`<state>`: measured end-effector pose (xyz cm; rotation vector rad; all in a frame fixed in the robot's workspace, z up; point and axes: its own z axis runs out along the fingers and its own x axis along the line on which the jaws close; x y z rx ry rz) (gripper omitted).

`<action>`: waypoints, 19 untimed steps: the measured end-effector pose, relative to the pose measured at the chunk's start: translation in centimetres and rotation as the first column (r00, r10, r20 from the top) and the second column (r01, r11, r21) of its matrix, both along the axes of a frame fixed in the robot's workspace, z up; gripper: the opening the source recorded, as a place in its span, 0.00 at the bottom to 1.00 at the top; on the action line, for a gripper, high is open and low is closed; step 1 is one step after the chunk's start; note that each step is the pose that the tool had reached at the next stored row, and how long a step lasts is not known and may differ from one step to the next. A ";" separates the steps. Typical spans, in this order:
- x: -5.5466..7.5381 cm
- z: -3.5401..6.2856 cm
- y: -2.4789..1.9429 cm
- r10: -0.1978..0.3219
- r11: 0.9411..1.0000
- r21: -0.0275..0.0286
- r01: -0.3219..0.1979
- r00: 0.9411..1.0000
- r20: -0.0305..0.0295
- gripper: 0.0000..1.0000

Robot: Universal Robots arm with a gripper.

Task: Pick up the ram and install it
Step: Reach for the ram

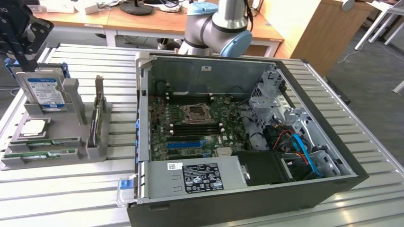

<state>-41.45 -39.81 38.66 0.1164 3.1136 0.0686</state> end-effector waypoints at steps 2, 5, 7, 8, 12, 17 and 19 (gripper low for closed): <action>0.0 0.00 0.00 0.000 1.000 0.000 0.000 1.000 0.000 0.11; 0.0 0.00 -0.20 0.000 1.000 0.000 0.000 1.000 0.000 0.11; 0.0 0.00 -0.42 0.000 1.000 0.000 0.000 1.000 0.000 0.11; 0.0 0.00 -0.53 0.000 1.000 0.000 0.000 1.000 0.000 0.11; 0.0 0.00 -1.01 0.000 1.000 0.000 0.000 1.000 0.000 0.11; -0.1 0.00 -1.50 0.000 1.000 0.000 0.000 1.000 0.000 0.11; -0.1 0.00 -1.61 0.000 1.000 0.000 0.000 1.000 0.000 0.11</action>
